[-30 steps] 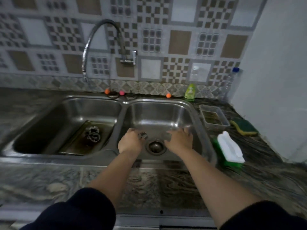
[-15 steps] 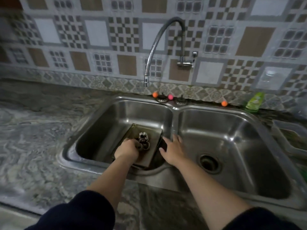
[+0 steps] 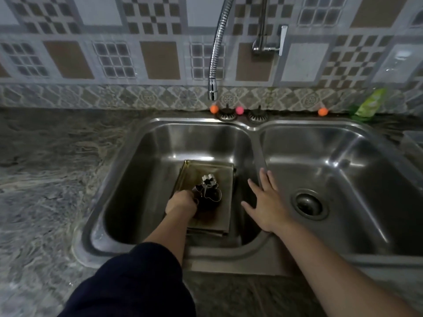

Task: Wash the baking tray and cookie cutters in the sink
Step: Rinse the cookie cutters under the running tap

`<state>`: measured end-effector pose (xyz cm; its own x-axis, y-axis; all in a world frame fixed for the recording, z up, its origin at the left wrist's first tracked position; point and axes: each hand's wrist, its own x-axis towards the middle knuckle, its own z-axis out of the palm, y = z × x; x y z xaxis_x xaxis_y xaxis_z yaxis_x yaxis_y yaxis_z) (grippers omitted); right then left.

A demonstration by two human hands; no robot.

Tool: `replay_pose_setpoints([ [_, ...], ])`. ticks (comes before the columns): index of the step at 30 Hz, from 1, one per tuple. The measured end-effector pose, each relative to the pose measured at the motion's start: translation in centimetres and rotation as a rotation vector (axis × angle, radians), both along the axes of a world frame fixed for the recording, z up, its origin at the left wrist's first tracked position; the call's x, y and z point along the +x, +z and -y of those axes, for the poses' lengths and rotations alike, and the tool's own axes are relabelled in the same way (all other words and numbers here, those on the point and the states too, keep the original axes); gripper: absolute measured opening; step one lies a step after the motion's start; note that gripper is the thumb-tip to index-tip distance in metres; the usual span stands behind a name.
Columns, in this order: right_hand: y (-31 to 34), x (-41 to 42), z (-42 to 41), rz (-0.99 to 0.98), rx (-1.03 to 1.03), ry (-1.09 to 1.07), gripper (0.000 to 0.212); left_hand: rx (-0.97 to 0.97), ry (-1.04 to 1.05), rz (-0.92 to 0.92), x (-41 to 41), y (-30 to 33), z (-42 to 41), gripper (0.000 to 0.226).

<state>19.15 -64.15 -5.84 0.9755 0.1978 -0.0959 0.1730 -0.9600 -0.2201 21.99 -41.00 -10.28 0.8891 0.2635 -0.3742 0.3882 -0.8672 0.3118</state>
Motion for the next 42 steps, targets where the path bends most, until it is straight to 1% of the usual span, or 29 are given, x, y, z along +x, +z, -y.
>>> replay_pose_setpoints([
  [4, -0.1, -0.4, 0.1, -0.034, 0.021, 0.007, 0.069, -0.034, -0.002, -0.065, 1.1, 1.2, -0.1, 0.025],
  [6, 0.1, -0.3, 0.2, -0.049, 0.05, 0.009, 0.068, -0.078, 0.039, -0.017, 2.1, 2.5, 0.0, 0.028],
  [8, 0.5, 0.4, 0.4, -0.042, 0.069, 0.008, 0.065, -0.088, 0.066, 0.116, 2.9, 5.3, 0.3, 0.038],
  [10, 1.8, 1.9, 0.8, -0.009, 0.096, 0.0, 0.062, -0.152, 0.083, 0.266, 3.6, 8.7, 1.1, 0.04],
  [15, 8.8, 9.4, 2.5, 0.1, 0.386, -0.098, 0.051, -0.469, -0.019, 0.791, 6.0, 18.1, 4.2, 0.043],
  [17, 12.6, 12.8, 3.2, 0.143, 0.545, -0.149, 0.049, -0.591, -0.076, 0.909, 6.7, 21.3, 5.7, 0.047],
  [18, 14.4, 14.5, 3.5, 0.17, 0.601, -0.162, 0.048, -0.606, -0.125, 0.948, 7.2, 22.4, 6.4, 0.052],
  [20, 17.7, 17.8, 4.1, 0.222, 0.696, -0.17, 0.049, -0.566, -0.207, 1.024, 8.5, 23.5, 7.1, 0.062],
  [23, 21.2, 22.2, 4.8, 0.258, 0.791, -0.203, 0.052, -0.509, -0.185, 1.083, 10.2, 23.1, 6.8, 0.067],
  [26, 22.3, 26.1, 5.0, 0.309, 0.884, -0.236, 0.054, -0.561, -0.148, 1.146, 10.6, 22.3, 7.0, 0.068],
  [29, 21.9, 28.8, 5.0, 0.333, 0.977, -0.297, 0.054, -0.605, -0.137, 1.187, 10.9, 21.9, 7.2, 0.072],
  [32, 21.1, 30.6, 5.0, 0.381, 0.998, -0.276, 0.05, -0.658, -0.147, 1.191, 11.3, 21.5, 7.0, 0.077],
  [34, 21.0, 31.6, 4.8, 0.407, 1.017, -0.252, 0.052, -0.701, -0.154, 1.178, 11.5, 21.4, 6.8, 0.079],
  [37, 20.9, 32.4, 4.7, 0.479, 0.953, -0.208, 0.054, -0.649, -0.179, 1.179, 11.6, 21.3, 6.9, 0.085],
  [39, 20.7, 32.8, 4.8, 0.533, 0.894, -0.194, 0.052, -0.614, -0.177, 1.186, 11.7, 21.2, 6.9, 0.087],
  [42, 20.4, 32.6, 5.1, 0.577, 0.879, -0.198, 0.047, -0.603, -0.162, 1.182, 11.5, 21.2, 7.0, 0.089],
])
